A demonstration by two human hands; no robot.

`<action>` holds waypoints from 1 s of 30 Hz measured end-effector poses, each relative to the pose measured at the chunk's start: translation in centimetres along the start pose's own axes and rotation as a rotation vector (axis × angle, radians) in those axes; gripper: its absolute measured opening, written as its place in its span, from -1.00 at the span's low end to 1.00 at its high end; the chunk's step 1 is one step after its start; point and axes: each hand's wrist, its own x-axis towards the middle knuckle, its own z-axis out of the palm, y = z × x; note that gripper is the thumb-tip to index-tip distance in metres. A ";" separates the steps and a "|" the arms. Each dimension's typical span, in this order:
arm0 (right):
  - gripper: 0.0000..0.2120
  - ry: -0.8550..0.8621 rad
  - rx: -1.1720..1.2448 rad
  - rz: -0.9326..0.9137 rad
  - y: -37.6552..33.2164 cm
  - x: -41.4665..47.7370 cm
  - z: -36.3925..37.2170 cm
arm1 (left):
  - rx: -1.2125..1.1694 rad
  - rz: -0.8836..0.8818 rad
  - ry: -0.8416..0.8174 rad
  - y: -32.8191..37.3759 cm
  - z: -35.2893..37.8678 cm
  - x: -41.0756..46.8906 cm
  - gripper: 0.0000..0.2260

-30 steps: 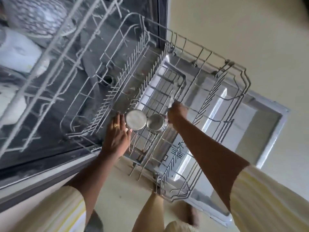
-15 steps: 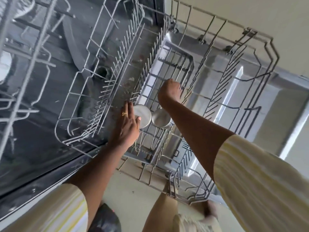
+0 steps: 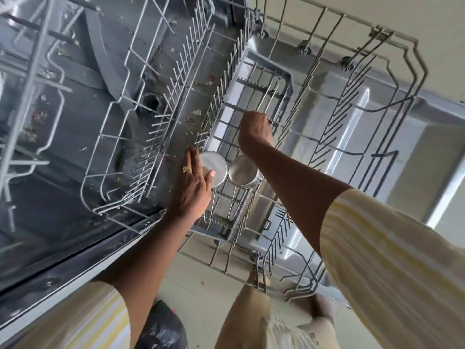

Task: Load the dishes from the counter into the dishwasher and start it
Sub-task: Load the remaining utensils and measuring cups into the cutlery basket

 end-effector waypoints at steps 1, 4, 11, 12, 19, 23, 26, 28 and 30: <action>-0.70 0.010 -0.006 -0.024 0.2 -0.2 -0.1 | -0.001 -0.005 0.007 0.0 0.1 -0.2 -0.41; -0.70 0.023 -0.085 -0.090 1.5 -1.3 -0.4 | -0.023 -0.025 0.027 0.3 0.3 -1.2 -0.41; -0.56 -0.025 -0.617 -0.610 6.7 -7.6 -3.5 | -0.066 -0.059 0.058 2.3 0.4 -5.8 -0.42; -0.56 -0.024 -0.620 -0.663 7.2 -8.5 -4.1 | -0.081 -0.073 0.067 2.8 0.3 -6.6 -0.43; -0.55 -0.123 -0.751 -0.841 9.6 -15.3 -7.1 | -0.139 -0.138 0.126 5.8 -0.3 -13.4 -0.44; -0.54 -0.163 -0.870 -0.867 10.6 -20.8 -9.3 | -0.228 -0.222 0.143 8.0 -1.9 -19.7 -0.48; -0.53 -0.216 -0.984 -0.909 10.6 -25.8 -11.3 | -0.275 -0.285 0.186 9.4 -3.4 -25.3 -0.42; -0.52 -0.161 -1.025 -1.024 10.4 -29.1 -12.2 | -0.299 -0.349 0.243 10.0 -4.2 -29.0 -0.52; -0.52 -0.128 -1.020 -1.119 9.5 -32.9 -13.2 | -0.356 -0.440 0.286 10.4 -5.3 -32.5 -0.50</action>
